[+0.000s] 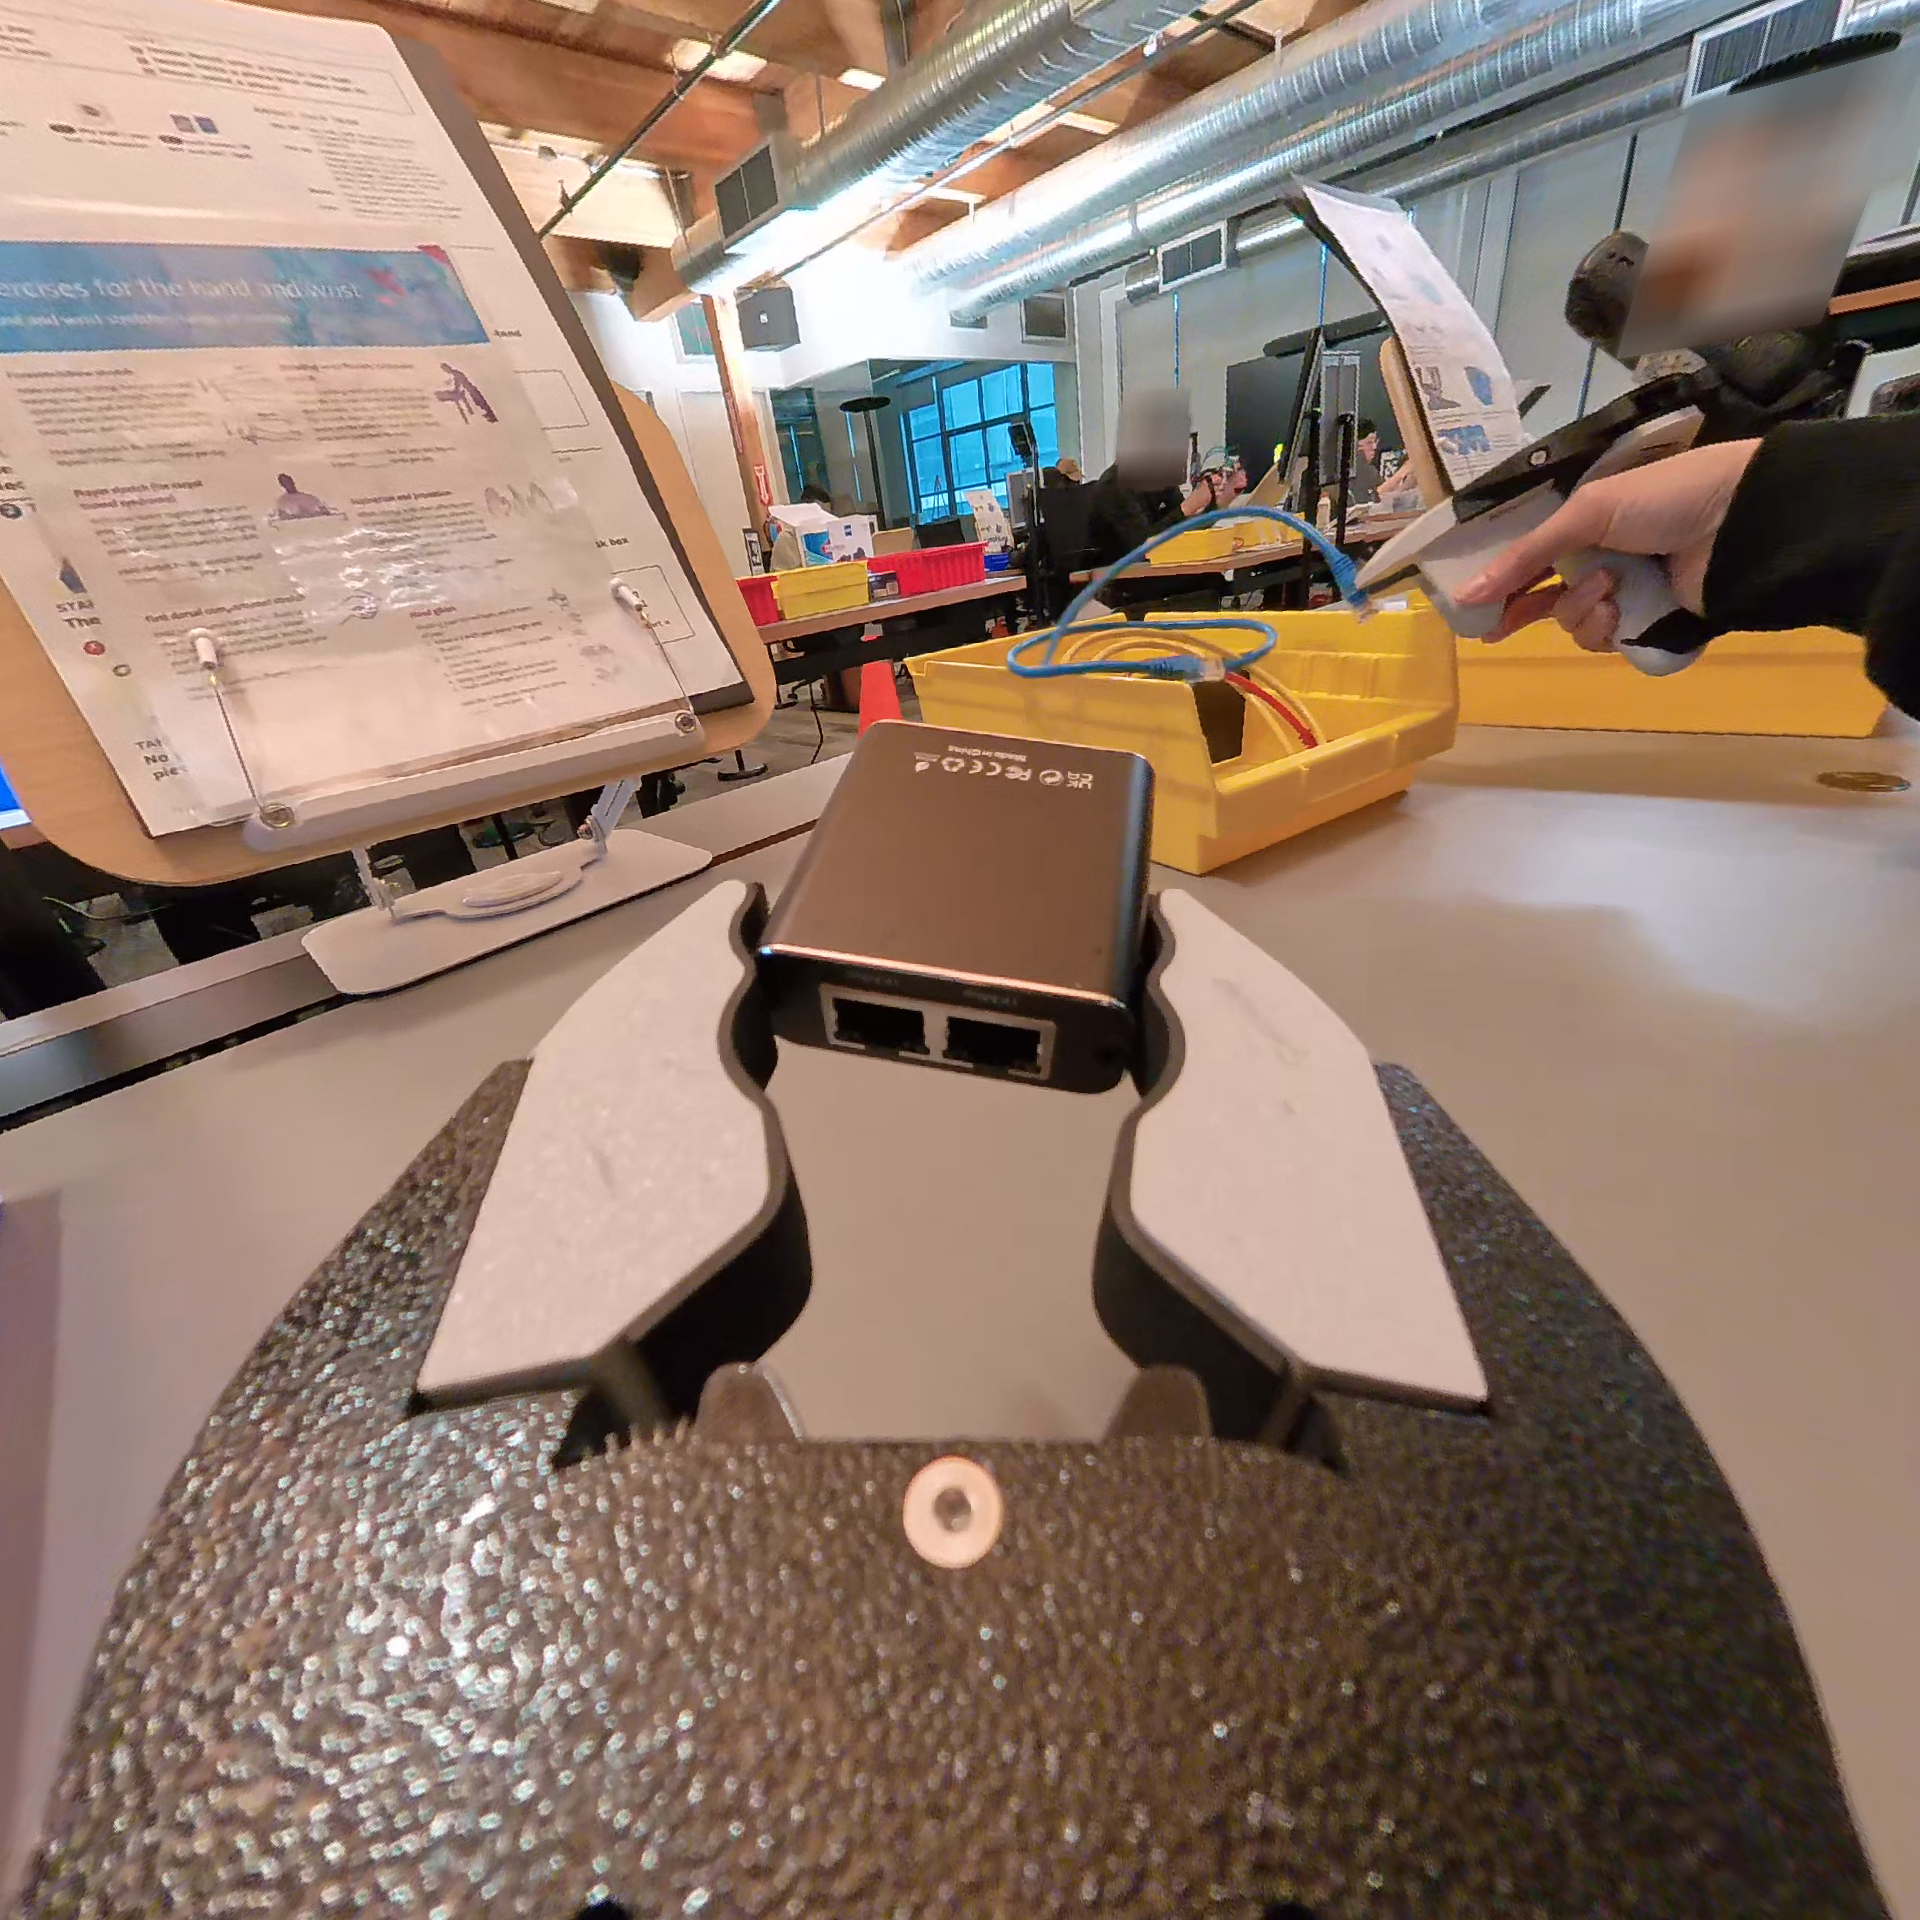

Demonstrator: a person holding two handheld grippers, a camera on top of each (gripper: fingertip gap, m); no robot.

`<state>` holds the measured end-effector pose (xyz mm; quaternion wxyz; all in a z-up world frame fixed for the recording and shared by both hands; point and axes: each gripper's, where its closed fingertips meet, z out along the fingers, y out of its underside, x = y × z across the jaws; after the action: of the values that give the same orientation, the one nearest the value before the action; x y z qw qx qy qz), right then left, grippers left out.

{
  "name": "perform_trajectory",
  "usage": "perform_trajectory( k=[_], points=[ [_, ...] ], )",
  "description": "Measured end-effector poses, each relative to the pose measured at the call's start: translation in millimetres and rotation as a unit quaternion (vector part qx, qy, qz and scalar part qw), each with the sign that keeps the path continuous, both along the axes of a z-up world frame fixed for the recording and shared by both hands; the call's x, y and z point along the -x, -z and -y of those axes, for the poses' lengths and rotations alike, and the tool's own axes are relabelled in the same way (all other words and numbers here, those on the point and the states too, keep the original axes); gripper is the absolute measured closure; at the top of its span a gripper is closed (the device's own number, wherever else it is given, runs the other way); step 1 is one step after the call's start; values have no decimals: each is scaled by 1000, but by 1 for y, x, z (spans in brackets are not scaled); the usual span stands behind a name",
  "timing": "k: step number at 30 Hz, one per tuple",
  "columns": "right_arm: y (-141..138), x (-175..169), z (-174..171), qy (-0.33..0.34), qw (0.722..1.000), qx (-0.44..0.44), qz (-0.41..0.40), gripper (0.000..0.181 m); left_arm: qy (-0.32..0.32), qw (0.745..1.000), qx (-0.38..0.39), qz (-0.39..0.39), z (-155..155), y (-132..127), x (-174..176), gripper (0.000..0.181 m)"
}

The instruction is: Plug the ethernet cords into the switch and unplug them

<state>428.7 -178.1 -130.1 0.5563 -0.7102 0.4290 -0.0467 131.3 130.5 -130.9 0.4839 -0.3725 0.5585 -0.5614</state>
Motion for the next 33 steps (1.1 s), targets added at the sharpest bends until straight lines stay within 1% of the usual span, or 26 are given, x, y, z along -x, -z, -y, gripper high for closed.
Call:
perform_trajectory(
  k=[1,3,5,7,9,11,12,13,15,16,17,19,21,22,23,25,26,27,28,29,30,31,33],
  points=[
    [6,1,1,-1,1000,22,-7,169,0,1000,0,0,0,0,0,115],
    [25,9,1,-26,995,90,-29,168,4,1000,-1,0,2,0,0,115],
    [25,8,-2,-19,994,111,-13,168,5,1000,-3,1,3,0,0,115],
    [24,6,1,0,988,154,12,165,7,1000,-3,0,4,0,1,115],
    [17,8,-4,4,986,163,27,142,8,1000,-3,1,4,0,1,115],
    [7,12,-9,8,986,160,37,126,11,1000,-4,0,5,0,1,115],
    [-2,17,-17,0,988,147,46,120,14,1000,-6,-1,6,1,1,115],
    [-10,30,-32,-30,991,124,51,120,18,1000,-7,0,8,1,1,115],
    [-22,74,-75,-141,988,60,32,115,35,999,-12,5,14,0,2,115],
    [-25,103,-97,-203,979,27,3,108,49,999,-16,9,19,0,4,115],
    [-27,133,-120,-262,965,-11,-31,106,64,998,-22,14,25,-1,5,115],
    [-31,195,-160,-374,919,-76,-100,108,99,994,-44,28,40,-1,10,115],
    [-24,253,-192,-463,867,-98,-156,106,137,986,-80,41,58,0,17,115],
    [-17,279,-205,-500,843,-95,-177,98,149,983,-102,45,65,0,20,115],
    [-10,303,-216,-529,820,-87,-200,86,156,979,-123,47,71,2,22,115],
    [-5,342,-233,-584,776,-86,-221,89,158,973,-161,51,78,4,24,114],
    [-5,355,-239,-600,764,-88,-222,101,159,970,-176,54,81,5,26,115],
    [-4,362,-246,-606,759,-83,-224,111,157,968,-189,56,82,5,27,115],
    [-2,366,-251,-609,756,-78,-225,114,151,966,-202,58,82,6,26,115],
    [-1,369,-253,-616,750,-73,-229,130,145,965,-212,61,80,6,26,114],
    [3,368,-255,-615,752,-58,-229,149,140,964,-216,64,79,5,26,114],
    [4,365,-257,-614,755,-53,-224,154,134,964,-220,64,77,5,25,114],
    [7,363,-257,-622,753,-43,-209,154,120,962,-239,61,75,8,22,115]
  ],
)
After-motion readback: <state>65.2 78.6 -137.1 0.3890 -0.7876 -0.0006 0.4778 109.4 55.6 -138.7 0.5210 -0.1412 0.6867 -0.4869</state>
